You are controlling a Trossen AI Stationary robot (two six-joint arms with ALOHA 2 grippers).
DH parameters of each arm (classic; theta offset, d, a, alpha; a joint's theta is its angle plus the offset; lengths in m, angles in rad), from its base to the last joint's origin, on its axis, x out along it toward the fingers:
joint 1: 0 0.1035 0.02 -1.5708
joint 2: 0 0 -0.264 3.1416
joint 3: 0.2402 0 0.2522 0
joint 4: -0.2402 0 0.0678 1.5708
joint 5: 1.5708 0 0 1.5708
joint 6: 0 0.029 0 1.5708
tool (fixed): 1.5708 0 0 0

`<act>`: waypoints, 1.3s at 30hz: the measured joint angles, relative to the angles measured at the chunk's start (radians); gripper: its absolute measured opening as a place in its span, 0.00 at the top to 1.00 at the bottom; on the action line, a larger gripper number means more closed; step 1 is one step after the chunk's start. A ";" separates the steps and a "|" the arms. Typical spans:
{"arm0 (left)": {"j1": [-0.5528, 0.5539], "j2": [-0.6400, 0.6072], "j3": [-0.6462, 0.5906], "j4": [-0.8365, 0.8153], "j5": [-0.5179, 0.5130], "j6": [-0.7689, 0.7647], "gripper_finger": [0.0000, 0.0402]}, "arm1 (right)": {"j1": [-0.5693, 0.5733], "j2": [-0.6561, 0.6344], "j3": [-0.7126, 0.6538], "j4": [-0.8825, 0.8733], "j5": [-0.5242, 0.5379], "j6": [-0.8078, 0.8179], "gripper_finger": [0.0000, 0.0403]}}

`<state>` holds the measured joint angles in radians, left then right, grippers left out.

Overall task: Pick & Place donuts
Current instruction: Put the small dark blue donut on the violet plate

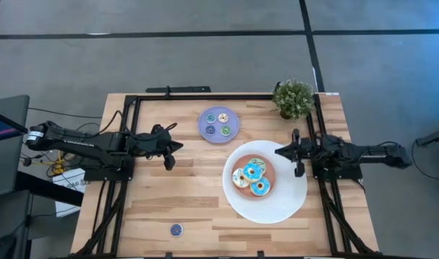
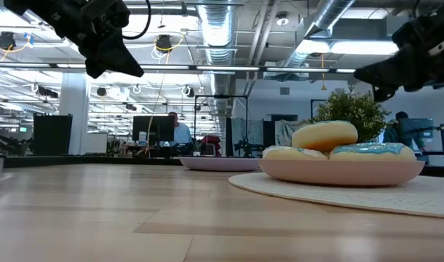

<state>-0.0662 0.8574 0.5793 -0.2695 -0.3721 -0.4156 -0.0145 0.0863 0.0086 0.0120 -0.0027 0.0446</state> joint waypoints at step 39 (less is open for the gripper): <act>0.000 0.000 0.000 -0.006 0.025 0.030 1.00 | -0.019 -0.085 0.107 -0.395 -0.078 -0.019 1.00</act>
<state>-0.0660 0.8574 0.5793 -0.2752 -0.3472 -0.3859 -0.0334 0.0013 0.1158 -0.3828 -0.0803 0.0257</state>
